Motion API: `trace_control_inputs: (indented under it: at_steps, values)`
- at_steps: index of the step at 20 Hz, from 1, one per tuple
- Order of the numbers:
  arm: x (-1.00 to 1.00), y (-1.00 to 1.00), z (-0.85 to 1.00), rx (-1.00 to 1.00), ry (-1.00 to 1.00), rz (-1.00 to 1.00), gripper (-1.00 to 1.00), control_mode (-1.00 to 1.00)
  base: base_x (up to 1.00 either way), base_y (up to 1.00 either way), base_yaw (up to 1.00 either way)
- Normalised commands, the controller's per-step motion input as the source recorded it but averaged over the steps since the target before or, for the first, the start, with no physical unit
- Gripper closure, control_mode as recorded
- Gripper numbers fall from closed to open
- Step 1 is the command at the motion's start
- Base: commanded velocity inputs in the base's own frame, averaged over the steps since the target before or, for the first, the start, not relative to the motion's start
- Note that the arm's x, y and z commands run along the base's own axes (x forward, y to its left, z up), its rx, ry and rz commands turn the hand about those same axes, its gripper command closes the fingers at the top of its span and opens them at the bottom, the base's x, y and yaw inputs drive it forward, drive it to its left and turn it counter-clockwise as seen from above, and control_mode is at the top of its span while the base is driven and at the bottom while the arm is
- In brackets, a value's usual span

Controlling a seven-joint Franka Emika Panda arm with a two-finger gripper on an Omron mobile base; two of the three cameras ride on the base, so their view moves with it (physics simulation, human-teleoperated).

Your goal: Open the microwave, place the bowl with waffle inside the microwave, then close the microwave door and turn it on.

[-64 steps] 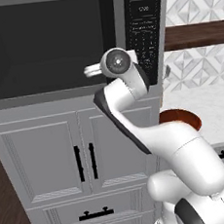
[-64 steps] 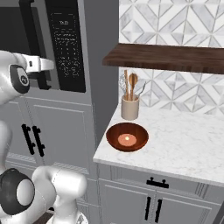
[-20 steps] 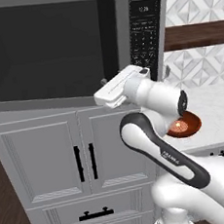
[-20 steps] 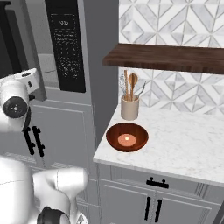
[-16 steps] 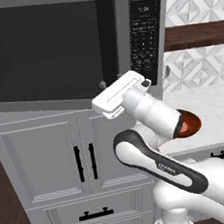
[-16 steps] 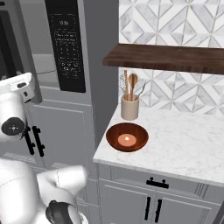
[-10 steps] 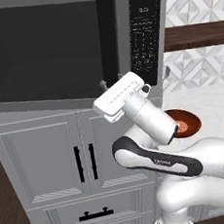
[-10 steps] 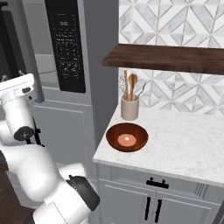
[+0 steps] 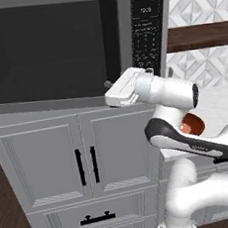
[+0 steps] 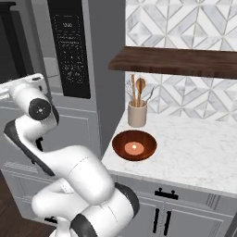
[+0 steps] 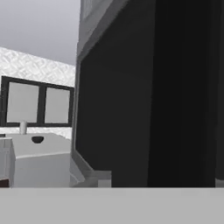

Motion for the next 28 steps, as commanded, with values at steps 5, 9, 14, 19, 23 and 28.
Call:
trace_control_inputs:
  at_steps: [5, 9, 14, 19, 23, 28]
  values:
    - [-1.00, 1.00, 0.00, -0.75, 0.43, 0.27, 1.00, -1.00, 0.00, 0.00, 0.00]
    - [-1.00, 1.00, 0.00, -0.79, 0.25, 0.18, 1.00, -1.00, 0.00, 0.00, 0.00]
    - [-1.00, 1.00, -0.03, -0.83, 0.14, 0.12, 1.00, -1.00, 0.00, 0.00, 0.00]
    - [-1.00, 1.00, 0.00, -0.86, 0.14, 0.14, 1.00, -1.00, 0.00, 0.00, 0.00]
    - [-1.00, 1.00, 0.00, -0.86, 0.13, 0.18, 1.00, -1.00, 0.00, 0.00, 0.00]
    - [-1.00, 1.00, 0.00, -0.81, 0.01, 0.14, 1.00, -1.00, 0.00, 0.00, 0.00]
